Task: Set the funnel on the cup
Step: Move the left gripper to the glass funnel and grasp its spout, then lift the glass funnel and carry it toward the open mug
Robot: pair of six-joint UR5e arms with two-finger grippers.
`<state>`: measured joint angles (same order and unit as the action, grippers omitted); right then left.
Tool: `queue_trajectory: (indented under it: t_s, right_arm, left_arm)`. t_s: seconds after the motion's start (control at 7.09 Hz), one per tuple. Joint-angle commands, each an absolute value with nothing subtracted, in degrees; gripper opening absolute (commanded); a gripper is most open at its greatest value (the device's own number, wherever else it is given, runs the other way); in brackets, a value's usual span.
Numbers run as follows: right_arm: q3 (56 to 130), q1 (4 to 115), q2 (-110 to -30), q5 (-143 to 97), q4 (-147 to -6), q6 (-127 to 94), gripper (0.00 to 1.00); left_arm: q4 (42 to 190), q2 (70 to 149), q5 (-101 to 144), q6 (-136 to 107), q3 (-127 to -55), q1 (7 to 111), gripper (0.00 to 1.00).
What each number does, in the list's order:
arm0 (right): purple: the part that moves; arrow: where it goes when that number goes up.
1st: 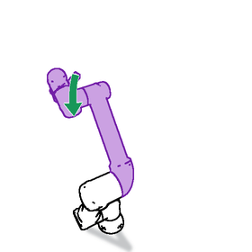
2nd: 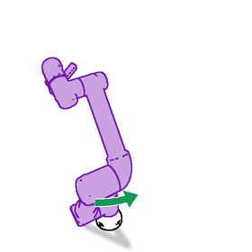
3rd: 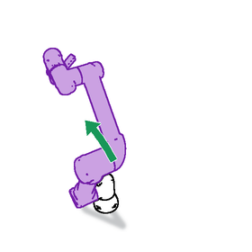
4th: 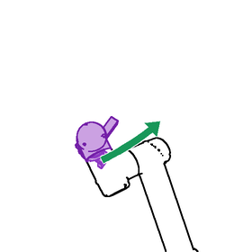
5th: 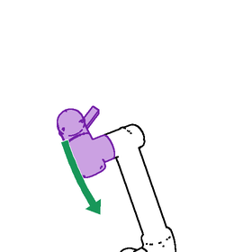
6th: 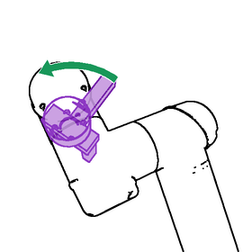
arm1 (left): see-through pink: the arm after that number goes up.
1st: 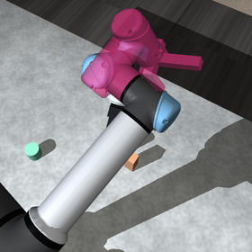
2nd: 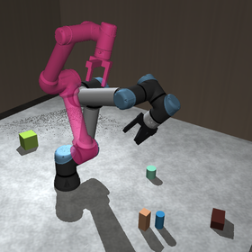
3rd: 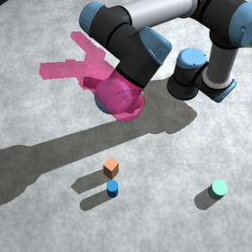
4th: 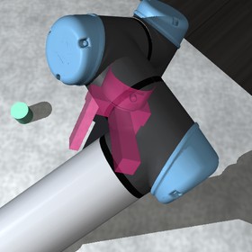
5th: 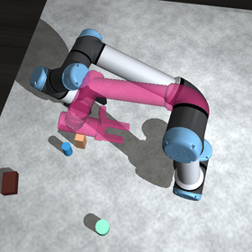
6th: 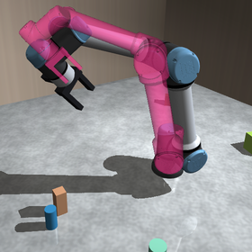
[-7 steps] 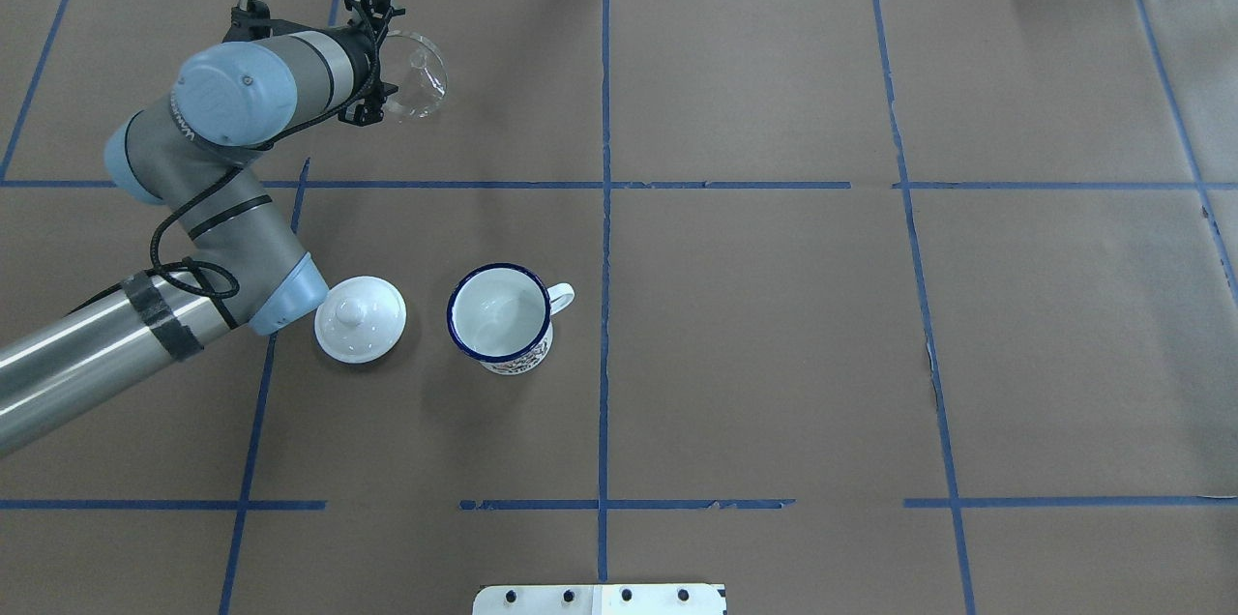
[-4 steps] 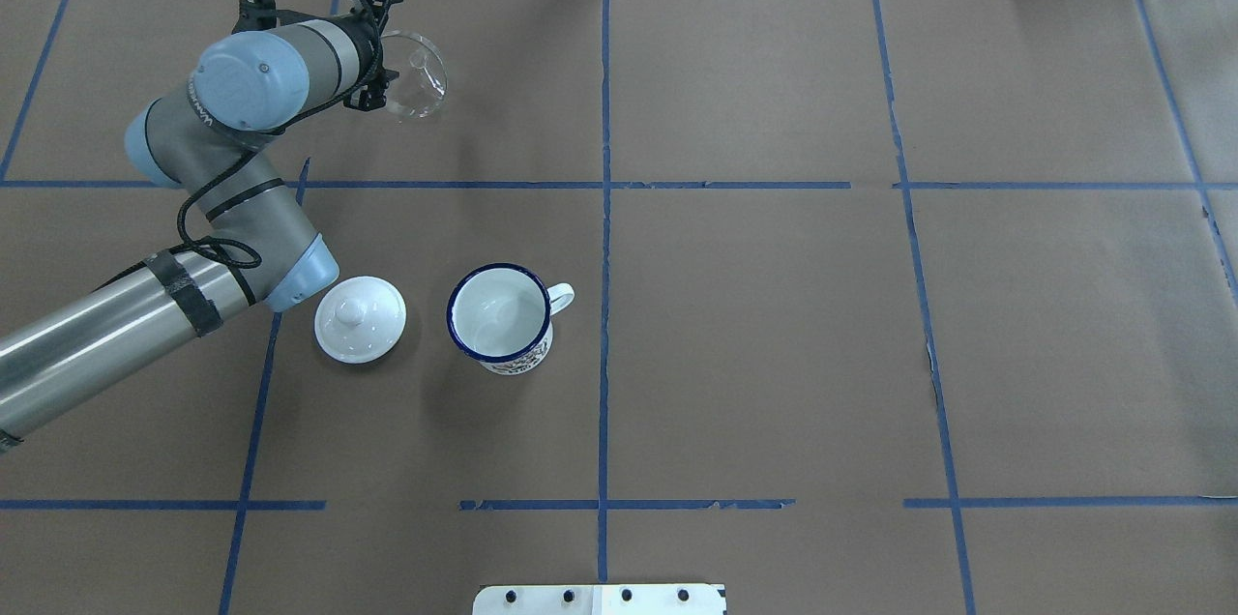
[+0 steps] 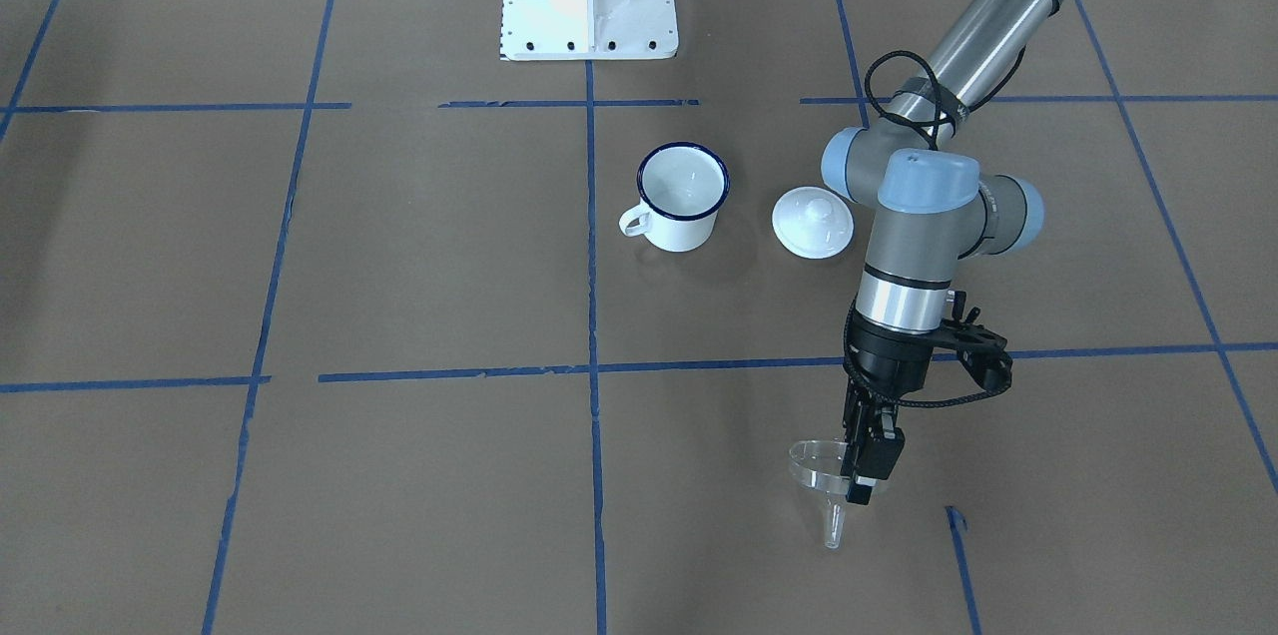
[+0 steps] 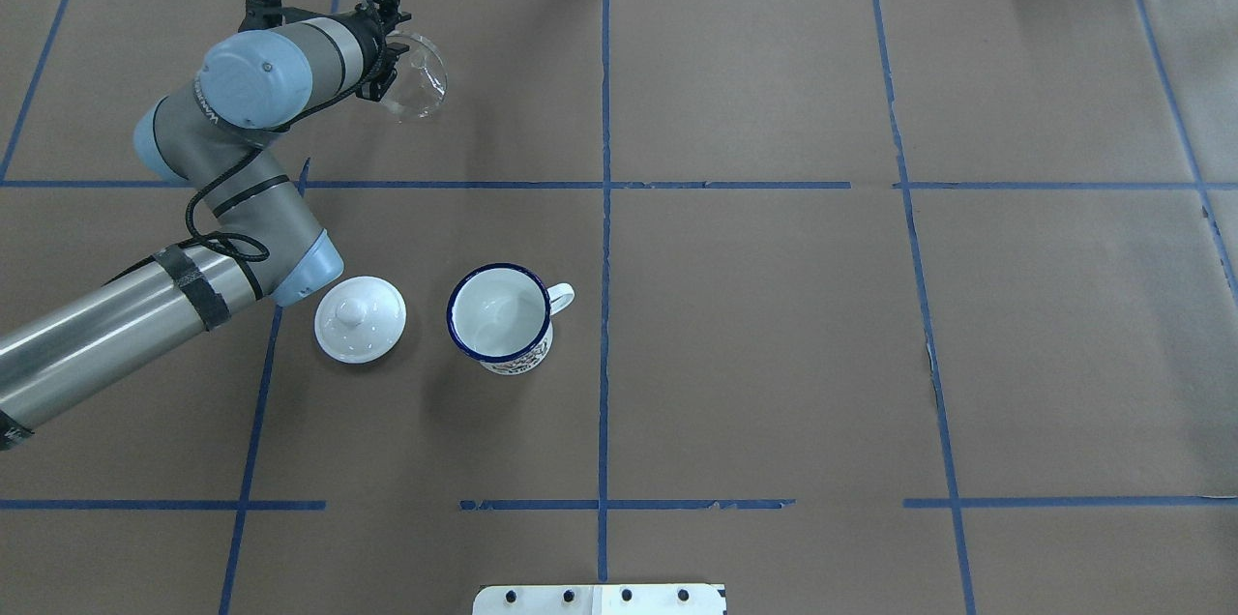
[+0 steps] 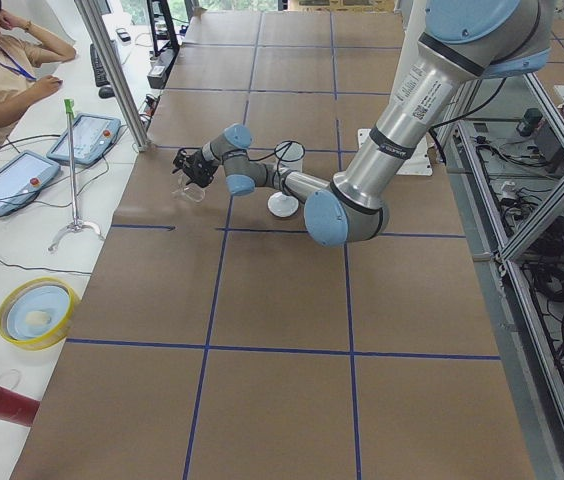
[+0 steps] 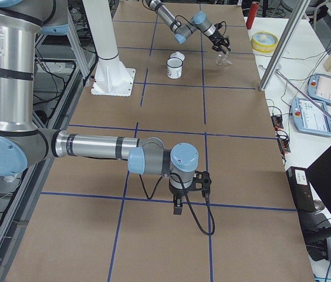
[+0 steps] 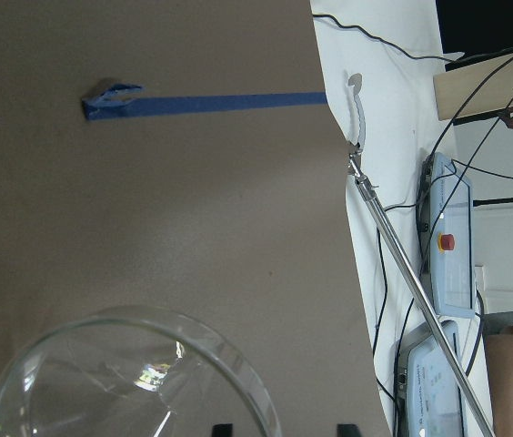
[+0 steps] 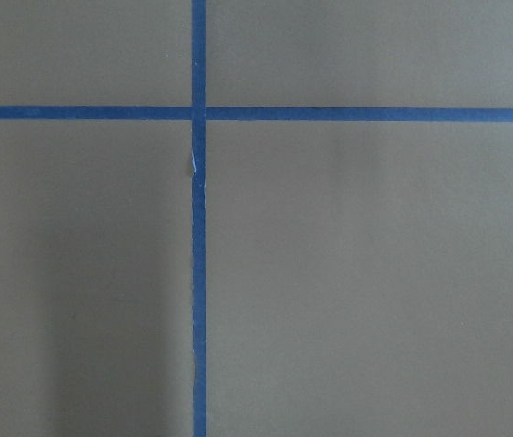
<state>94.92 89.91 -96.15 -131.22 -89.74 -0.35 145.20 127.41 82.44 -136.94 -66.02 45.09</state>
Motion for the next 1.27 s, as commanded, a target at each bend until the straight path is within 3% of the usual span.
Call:
queue_trajectory:
  t_s: [0.0,0.42,0.85,1.13]
  right_arm:
    - [94.9,89.9,-96.2,-131.2,-89.7,-0.4,1.00]
    - [94.9,89.9,-96.2,-131.2,-89.7,-0.4,1.00]
    - [94.9,89.9,-96.2,-131.2,-89.7,-0.4,1.00]
    - [94.9,89.9,-96.2,-131.2,-89.7,-0.4,1.00]
  left_arm:
    - [145.7,127.4,82.4,-136.8,-66.0,45.4,0.00]
    - [145.7,127.4,82.8,-136.5,-69.1,47.0,0.00]
    - [138.2,126.7,93.1,-132.3,-84.0,48.1,0.00]
    - [119.8,126.2,98.5,-130.9,-100.1,48.0,0.00]
